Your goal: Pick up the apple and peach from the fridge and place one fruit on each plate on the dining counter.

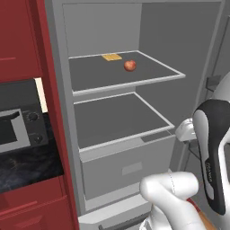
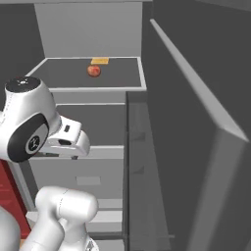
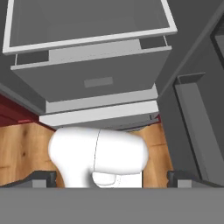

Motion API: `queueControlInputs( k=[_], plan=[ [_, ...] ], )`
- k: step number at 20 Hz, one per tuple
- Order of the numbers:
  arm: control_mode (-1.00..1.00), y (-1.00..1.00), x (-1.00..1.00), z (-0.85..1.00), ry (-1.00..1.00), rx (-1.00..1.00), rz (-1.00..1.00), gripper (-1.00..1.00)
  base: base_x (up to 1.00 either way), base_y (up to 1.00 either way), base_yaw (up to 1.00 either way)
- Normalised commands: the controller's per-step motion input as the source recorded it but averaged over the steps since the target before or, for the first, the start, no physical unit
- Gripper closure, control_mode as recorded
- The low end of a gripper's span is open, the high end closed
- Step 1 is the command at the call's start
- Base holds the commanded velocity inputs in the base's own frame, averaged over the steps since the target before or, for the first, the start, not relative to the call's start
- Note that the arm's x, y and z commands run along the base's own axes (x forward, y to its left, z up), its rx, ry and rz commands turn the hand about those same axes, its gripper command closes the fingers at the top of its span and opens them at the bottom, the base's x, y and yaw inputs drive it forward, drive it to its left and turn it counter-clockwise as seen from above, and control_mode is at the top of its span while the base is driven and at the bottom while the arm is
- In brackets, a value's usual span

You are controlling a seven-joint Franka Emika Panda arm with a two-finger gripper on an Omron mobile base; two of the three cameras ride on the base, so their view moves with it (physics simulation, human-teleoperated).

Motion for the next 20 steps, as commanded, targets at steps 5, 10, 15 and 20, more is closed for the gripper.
queueControlInputs(
  k=[5, 10, 15, 20],
  plan=[
    [1.00, 0.00, 0.00, 0.00, 0.00, 0.00, 0.00, -1.00, 0.59, 0.27, -0.04],
    [1.00, 0.00, 0.00, 0.00, 0.00, 0.00, 0.00, -1.00, 0.35, 0.33, -0.01],
    [1.00, 0.00, 0.00, 0.00, 0.00, 0.00, 0.00, -1.00, 0.00, 0.00, 0.00],
    [-1.00, 0.06, -0.34, 0.41, -0.40, 0.00, 0.02, -1.00, -0.09, 0.00, 0.00]
  ],
)
